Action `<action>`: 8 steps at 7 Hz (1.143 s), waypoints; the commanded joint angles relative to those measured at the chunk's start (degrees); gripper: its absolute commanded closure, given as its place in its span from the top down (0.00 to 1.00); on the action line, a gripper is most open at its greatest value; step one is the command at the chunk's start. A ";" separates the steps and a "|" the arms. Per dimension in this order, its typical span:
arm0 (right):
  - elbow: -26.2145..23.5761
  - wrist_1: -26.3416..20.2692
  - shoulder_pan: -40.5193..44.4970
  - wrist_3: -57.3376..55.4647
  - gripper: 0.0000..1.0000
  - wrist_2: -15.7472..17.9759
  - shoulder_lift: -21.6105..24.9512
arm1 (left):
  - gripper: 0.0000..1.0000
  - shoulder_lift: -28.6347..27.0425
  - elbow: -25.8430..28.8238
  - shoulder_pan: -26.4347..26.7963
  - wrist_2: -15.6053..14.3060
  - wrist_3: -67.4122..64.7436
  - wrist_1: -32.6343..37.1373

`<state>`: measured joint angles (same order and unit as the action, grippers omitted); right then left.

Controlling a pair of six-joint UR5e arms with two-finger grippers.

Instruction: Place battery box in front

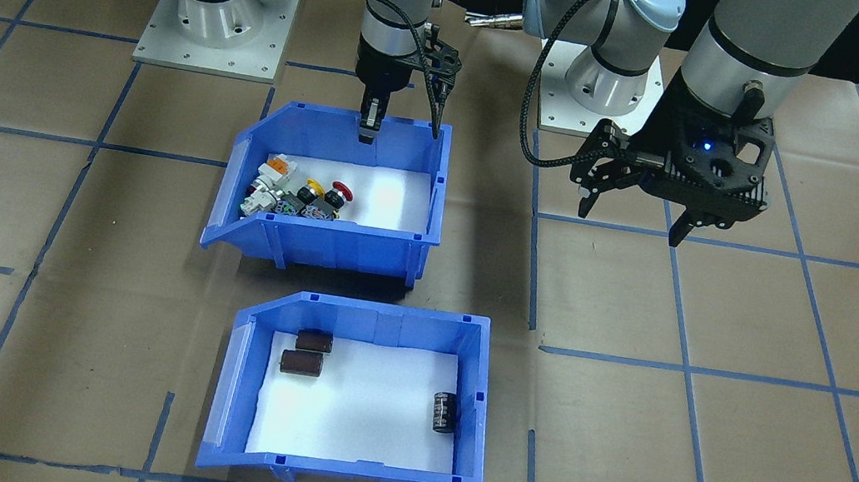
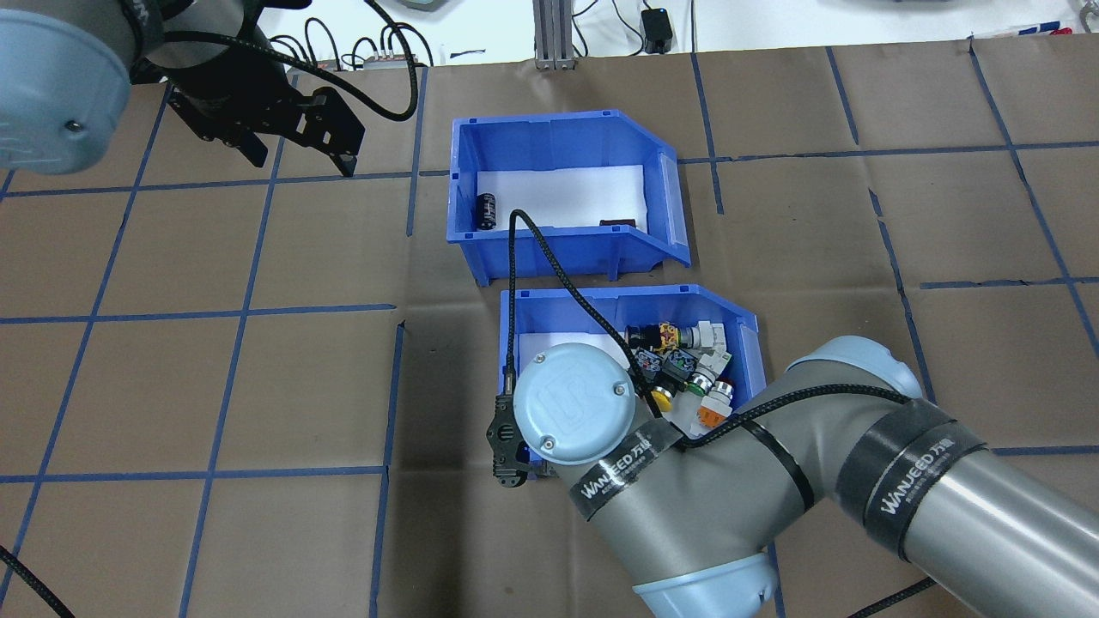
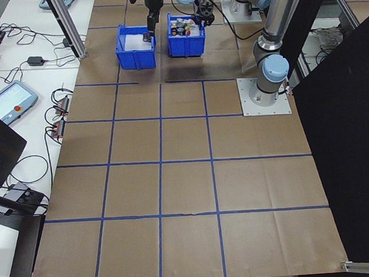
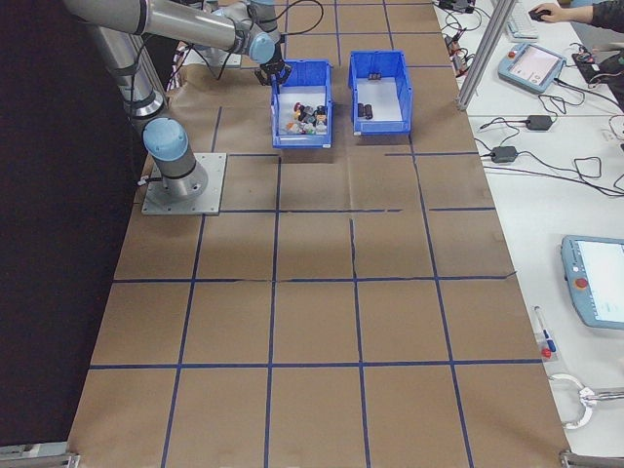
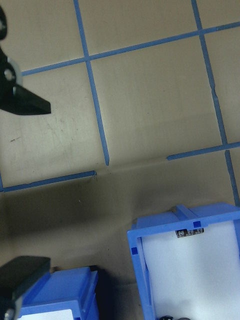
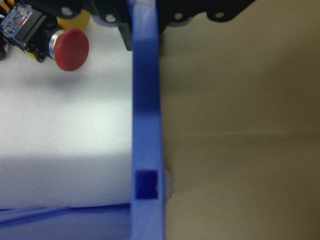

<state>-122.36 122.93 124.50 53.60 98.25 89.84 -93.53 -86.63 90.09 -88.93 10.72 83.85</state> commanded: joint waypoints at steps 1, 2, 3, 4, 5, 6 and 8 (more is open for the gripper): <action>0.19 -0.06 -0.04 0.54 1.00 0.19 0.07 | 1.00 0.02 -0.03 0.00 -0.01 0.00 0.00; 0.54 -0.06 -0.22 0.72 1.00 0.62 0.33 | 1.00 0.10 0.06 0.00 -0.01 0.00 0.00; 2.80 -0.76 -0.57 1.07 1.00 0.80 0.86 | 1.00 0.10 -0.03 0.00 -0.01 0.00 0.08; 6.65 -4.59 -2.23 1.16 1.00 0.89 1.21 | 1.00 0.10 -0.03 0.00 -0.01 0.00 0.09; 11.30 -10.11 -4.33 1.07 1.00 0.81 1.30 | 1.00 0.10 -0.03 0.00 -0.01 0.00 0.09; 15.70 -13.65 -9.40 -0.15 1.00 0.20 1.39 | 1.00 0.10 0.06 0.00 0.16 0.00 0.09; 19.42 -14.56 -21.08 -8.90 1.00 -3.82 1.39 | 1.00 0.02 -0.03 0.00 -0.01 0.00 0.00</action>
<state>-105.29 109.25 110.19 49.81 97.11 91.21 -93.45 -86.64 90.09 -88.83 10.72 83.92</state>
